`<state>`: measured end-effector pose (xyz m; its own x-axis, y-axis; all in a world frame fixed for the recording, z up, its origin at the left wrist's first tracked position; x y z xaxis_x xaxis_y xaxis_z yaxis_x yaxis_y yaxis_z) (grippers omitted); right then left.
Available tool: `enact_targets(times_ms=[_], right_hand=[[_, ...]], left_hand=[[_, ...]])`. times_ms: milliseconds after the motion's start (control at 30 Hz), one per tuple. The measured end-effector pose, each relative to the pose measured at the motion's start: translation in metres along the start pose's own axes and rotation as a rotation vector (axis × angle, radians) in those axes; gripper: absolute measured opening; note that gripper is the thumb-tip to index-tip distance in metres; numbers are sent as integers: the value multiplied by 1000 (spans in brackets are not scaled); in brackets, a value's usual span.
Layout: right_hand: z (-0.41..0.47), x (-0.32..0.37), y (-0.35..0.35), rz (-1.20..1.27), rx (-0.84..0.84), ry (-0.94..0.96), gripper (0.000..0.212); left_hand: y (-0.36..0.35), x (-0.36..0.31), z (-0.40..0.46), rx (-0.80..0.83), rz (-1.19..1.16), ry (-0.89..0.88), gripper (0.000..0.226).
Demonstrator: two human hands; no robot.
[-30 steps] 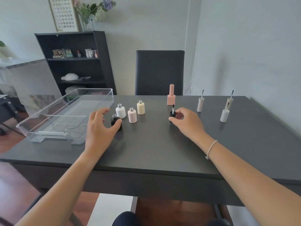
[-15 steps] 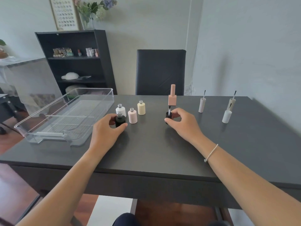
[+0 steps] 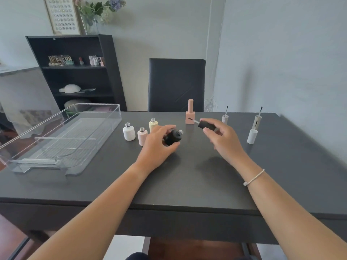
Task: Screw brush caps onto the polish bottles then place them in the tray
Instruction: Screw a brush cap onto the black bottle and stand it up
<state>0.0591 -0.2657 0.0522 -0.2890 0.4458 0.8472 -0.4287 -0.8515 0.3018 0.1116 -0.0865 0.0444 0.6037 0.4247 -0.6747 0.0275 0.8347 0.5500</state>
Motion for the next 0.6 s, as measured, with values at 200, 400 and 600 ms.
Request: enact_targets(times_ms=[200,400,600], right_hand=[[1,2,2,15,8,28,18],[-2,7,2,-6,2,59,20],[-2,10,2,1,-8,74,19]], left_hand=[[2,3,-3,-43,-75,-2,37],[0,-1,-4,-21,-56,-60,36],[-1,-6,-6,-4,-40,-104,36]])
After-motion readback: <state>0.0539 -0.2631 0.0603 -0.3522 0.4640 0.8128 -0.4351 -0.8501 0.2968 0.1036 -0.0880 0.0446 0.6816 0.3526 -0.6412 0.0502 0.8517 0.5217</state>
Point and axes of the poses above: each hand's wrist, its own z-axis towards the middle knuckle, its own y-axis out of the back of the hand, x = y × z, the point moved 9 cm from there along z, towards the middle knuckle, and after that the axes turned 2 degrees about y, right-handed, at the moved point
